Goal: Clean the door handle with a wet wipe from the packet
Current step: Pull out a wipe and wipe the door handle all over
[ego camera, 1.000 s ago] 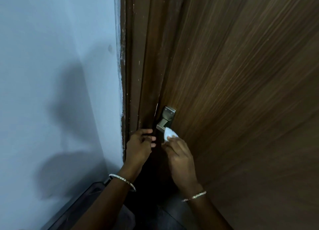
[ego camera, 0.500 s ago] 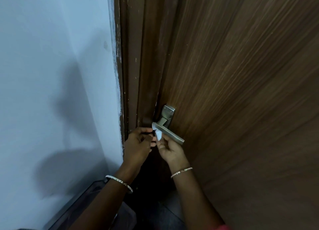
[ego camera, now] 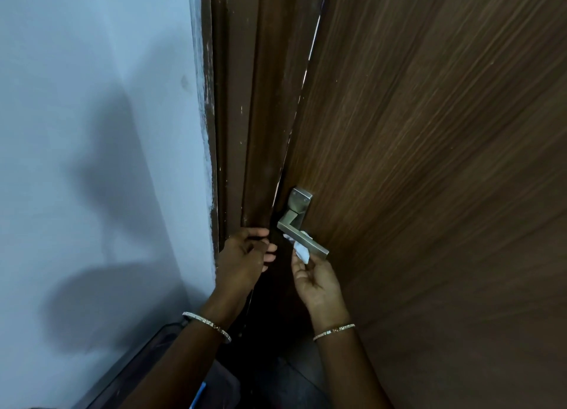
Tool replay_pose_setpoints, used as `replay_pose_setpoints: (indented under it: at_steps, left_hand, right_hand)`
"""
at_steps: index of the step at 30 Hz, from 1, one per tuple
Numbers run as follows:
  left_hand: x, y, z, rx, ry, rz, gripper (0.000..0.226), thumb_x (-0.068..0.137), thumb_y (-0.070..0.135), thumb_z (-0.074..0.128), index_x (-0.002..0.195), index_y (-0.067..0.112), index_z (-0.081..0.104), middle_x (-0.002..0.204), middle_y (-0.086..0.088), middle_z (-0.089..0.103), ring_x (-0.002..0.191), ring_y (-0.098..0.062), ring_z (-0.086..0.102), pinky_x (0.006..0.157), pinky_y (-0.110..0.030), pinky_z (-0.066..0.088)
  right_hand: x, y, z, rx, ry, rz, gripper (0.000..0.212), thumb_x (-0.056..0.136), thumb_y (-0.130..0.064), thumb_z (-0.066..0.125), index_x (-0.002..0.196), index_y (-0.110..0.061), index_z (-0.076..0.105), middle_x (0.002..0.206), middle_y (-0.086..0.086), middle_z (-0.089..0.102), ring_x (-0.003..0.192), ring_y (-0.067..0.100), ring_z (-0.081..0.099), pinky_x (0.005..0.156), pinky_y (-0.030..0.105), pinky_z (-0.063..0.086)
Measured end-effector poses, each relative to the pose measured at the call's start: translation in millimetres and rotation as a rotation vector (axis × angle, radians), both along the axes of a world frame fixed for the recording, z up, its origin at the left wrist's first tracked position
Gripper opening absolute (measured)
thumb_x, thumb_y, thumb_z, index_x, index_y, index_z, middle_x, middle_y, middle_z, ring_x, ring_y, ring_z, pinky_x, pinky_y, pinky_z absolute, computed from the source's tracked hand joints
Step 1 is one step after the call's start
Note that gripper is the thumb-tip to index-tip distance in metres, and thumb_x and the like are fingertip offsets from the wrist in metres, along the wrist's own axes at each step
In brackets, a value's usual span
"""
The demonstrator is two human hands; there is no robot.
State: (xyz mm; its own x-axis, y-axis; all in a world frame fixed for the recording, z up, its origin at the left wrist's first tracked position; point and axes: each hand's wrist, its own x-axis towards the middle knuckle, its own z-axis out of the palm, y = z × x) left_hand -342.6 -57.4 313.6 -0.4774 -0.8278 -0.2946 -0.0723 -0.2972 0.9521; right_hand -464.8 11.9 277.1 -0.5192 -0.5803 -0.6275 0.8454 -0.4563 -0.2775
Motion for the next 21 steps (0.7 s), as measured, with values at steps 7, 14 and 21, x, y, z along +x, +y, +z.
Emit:
replay_pose_setpoints:
  at_steps: [7, 14, 21]
  left_hand:
    - [0, -5, 7, 0.017, 0.002, -0.022, 0.020, 0.097, 0.012, 0.053, 0.106, 0.022, 0.067, 0.088, 0.001, 0.077, 0.080, -0.012, 0.073, 0.069, -0.027, 0.055]
    - [-1, -4, 14, 0.024, -0.025, -0.097, 0.020, 0.096, 0.013, 0.053, 0.107, 0.022, 0.067, 0.092, -0.001, 0.076, 0.079, -0.013, 0.072, 0.067, -0.025, 0.053]
    - [2, 1, 17, 0.032, -0.044, -0.102, 0.020, 0.096, 0.014, 0.053, 0.105, 0.024, 0.067, 0.092, 0.000, 0.075, 0.081, -0.014, 0.072, 0.066, -0.025, 0.052]
  right_hand:
    - [-5, 39, 11, 0.427, 0.699, -0.086, 0.022, 0.086, 0.006, 0.064, 0.092, -0.012, 0.074, 0.092, 0.012, 0.077, 0.092, 0.028, 0.072, 0.078, 0.032, 0.057]
    - [0, 31, 55, 0.861, 1.873, -0.144, 0.018, 0.091, -0.010, 0.064, 0.099, -0.025, 0.069, 0.095, -0.011, 0.071, 0.089, 0.001, 0.067, 0.076, 0.014, 0.052]
    - [9, 8, 57, 1.062, 2.088, 0.221, 0.020, 0.092, -0.006, 0.062, 0.105, -0.021, 0.066, 0.099, -0.003, 0.072, 0.092, 0.013, 0.067, 0.077, 0.024, 0.051]
